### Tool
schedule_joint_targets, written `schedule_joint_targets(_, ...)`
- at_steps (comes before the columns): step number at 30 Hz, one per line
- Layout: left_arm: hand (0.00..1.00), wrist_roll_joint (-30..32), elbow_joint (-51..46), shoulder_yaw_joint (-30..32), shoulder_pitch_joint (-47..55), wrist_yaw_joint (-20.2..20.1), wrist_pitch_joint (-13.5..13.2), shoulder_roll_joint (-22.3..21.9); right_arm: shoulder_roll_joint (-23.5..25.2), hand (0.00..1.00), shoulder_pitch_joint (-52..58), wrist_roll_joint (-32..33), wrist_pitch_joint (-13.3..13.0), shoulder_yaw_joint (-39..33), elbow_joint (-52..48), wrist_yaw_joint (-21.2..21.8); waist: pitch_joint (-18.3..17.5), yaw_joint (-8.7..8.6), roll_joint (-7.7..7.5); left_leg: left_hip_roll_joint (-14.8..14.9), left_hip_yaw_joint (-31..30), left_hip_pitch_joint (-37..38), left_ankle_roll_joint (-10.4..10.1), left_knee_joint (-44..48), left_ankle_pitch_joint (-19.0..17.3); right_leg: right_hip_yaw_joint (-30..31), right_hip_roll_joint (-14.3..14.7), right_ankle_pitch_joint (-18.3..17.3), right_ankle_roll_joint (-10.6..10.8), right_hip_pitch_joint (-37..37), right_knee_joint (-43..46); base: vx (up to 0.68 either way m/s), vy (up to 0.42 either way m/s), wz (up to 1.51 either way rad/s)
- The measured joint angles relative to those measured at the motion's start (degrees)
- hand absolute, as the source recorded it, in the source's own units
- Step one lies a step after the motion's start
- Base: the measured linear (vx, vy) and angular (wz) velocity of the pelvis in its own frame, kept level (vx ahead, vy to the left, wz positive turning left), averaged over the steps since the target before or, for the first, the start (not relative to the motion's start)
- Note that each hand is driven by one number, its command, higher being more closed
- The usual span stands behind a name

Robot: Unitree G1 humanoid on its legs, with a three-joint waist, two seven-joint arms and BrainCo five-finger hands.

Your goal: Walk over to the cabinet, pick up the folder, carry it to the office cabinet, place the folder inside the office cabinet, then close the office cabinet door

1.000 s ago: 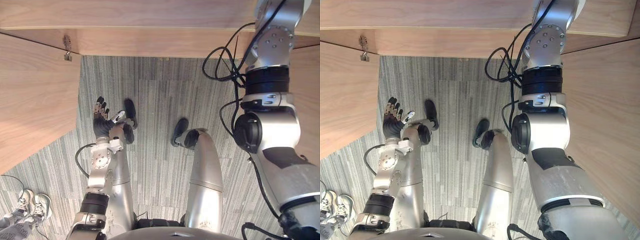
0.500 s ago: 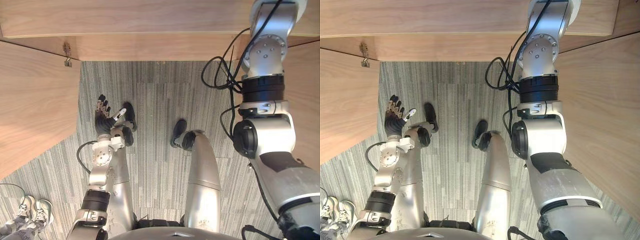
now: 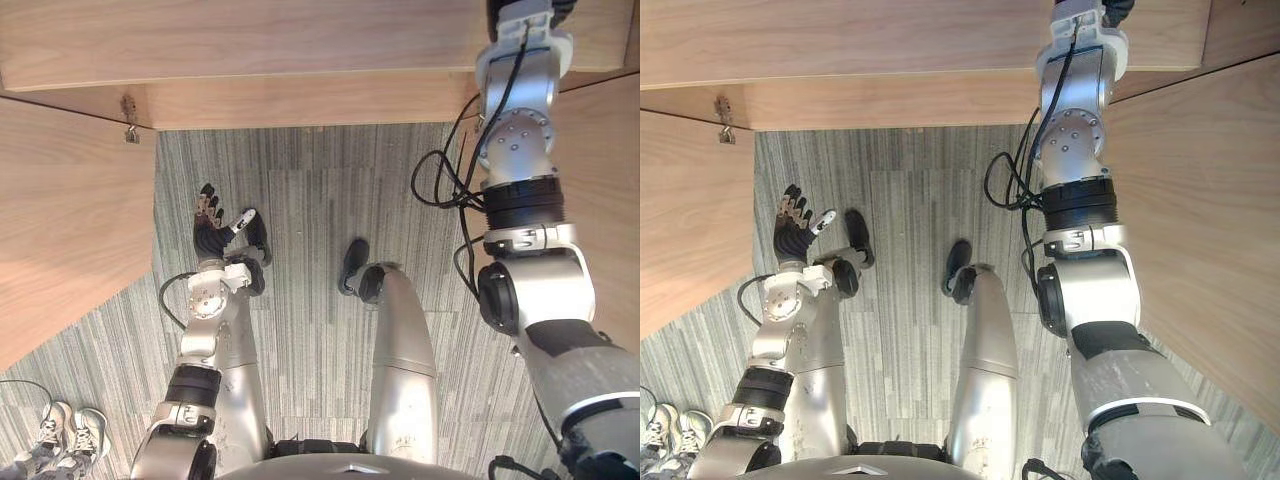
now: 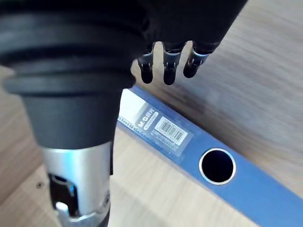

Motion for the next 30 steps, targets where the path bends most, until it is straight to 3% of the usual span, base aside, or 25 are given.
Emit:
schedule_joint_targets(3, 0.0, 0.0, 1.86, 0.05, -1.65, 0.0, 0.21, 0.0, -0.01, 0.0, 0.79, 0.03, 1.2, 1.62, 2.52, 2.12, 0.0, -0.07, 0.0, 0.0, 0.47, 1.0, 0.14, -1.32, 0.55, 0.03, 0.1, 0.71, 0.02, 0.71, -1.15, -0.02, -0.004, -0.02)
schedule_joint_targets(12, 0.0, -0.03, 4.19, 0.76, -4.18, 0.01, 0.81, 0.77, 0.04, 0.0, 4.04, -0.01, 1.27, 4.63, 3.57, 5.83, 0.0, -1.05, -0.01, 0.01, 1.21, 1.88, 0.41, -2.4, 0.87, 0.04, 0.12, 1.87, 0.38, 1.74, -2.84, -0.01, -0.001, 0.0)
schedule_joint_targets(16, 0.0, -0.04, 4.24, 1.06, -4.79, 0.02, 0.84, 1.74, 0.18, 0.0, 7.34, -0.07, 1.32, 4.72, 2.17, 7.41, -0.39, -1.01, -0.71, 0.04, 1.37, 2.24, 0.42, -2.56, 0.88, 0.09, 0.1, 1.89, 0.39, 2.01, -2.88, 0.0, 0.0, 0.0)
schedule_joint_targets(24, 0.0, -0.02, 4.57, 1.26, -4.91, -0.02, 0.88, 2.23, 0.16, 0.0, 14.51, -1.57, 1.74, 4.87, -1.58, 10.53, -0.4, -1.15, -0.72, 0.05, 1.71, 3.61, 0.41, -3.55, 1.02, 0.05, 0.16, 2.16, 0.27, 3.21, -3.87, 0.0, 0.0, 0.0)
schedule_joint_targets(30, 0.0, -0.01, 4.49, 1.28, -4.14, -1.66, 0.87, 3.9, -4.01, 0.0, 20.67, -5.2, 3.71, 9.17, -4.37, 14.85, -0.4, -1.28, -0.72, 0.04, 1.82, 3.94, 0.42, -4.41, 1.1, -0.26, 0.19, 2.28, 0.25, 3.65, -4.78, 0.0, 0.0, 0.0)
